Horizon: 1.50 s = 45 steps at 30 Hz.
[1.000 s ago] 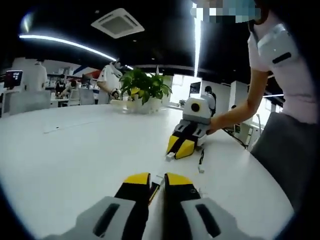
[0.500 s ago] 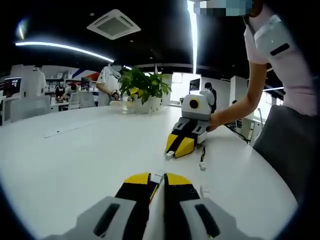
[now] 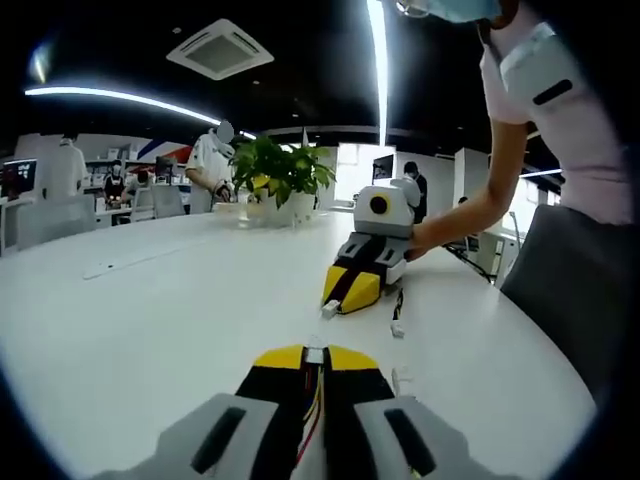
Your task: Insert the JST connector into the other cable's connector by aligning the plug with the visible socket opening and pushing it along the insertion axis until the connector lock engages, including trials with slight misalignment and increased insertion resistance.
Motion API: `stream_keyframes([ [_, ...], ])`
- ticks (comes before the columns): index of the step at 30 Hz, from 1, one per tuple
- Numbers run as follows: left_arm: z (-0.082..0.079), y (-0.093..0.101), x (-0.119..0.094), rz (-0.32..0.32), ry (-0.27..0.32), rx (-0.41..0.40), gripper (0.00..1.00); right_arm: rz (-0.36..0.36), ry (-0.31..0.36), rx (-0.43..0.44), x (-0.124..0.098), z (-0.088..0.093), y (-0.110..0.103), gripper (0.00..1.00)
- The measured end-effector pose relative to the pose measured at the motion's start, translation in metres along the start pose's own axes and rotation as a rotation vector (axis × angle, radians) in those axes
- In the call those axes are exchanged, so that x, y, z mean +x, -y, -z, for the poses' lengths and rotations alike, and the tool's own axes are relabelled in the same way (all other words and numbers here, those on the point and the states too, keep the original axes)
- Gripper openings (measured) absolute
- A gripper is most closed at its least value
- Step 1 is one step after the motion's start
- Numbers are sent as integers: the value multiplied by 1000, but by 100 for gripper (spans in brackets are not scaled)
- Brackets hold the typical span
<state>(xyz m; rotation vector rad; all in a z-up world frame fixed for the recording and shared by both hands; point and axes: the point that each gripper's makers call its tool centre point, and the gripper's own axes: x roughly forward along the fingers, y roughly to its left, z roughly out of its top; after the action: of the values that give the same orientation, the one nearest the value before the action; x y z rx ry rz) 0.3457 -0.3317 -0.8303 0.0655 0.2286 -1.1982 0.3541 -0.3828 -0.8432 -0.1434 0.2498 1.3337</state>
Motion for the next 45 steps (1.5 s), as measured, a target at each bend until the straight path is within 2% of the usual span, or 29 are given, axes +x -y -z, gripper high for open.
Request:
stream_keyframes([
  [7,-1,9,-1,51,4,-3,0,-35,47,27,-2,-8,-3,4],
  [12,-5,12,-2,67,24,-13,0,-91,69,30,0,-11,-7,4],
  [17,-9,12,-4,75,50,-27,0,-130,72,21,7,-13,-12,4],
  [22,-6,12,-3,70,32,-17,0,-165,65,12,15,-14,-19,4],
  [29,-14,9,-6,73,86,-45,0,-197,69,3,21,-15,-21,4],
  [35,-9,11,-4,82,60,-36,0,-216,73,-1,27,-18,-21,4],
  [39,-12,9,-5,77,80,-48,0,-226,62,-7,29,-16,-21,4],
  [45,-9,6,-6,79,77,-45,0,-239,56,-10,30,-15,-23,4],
])
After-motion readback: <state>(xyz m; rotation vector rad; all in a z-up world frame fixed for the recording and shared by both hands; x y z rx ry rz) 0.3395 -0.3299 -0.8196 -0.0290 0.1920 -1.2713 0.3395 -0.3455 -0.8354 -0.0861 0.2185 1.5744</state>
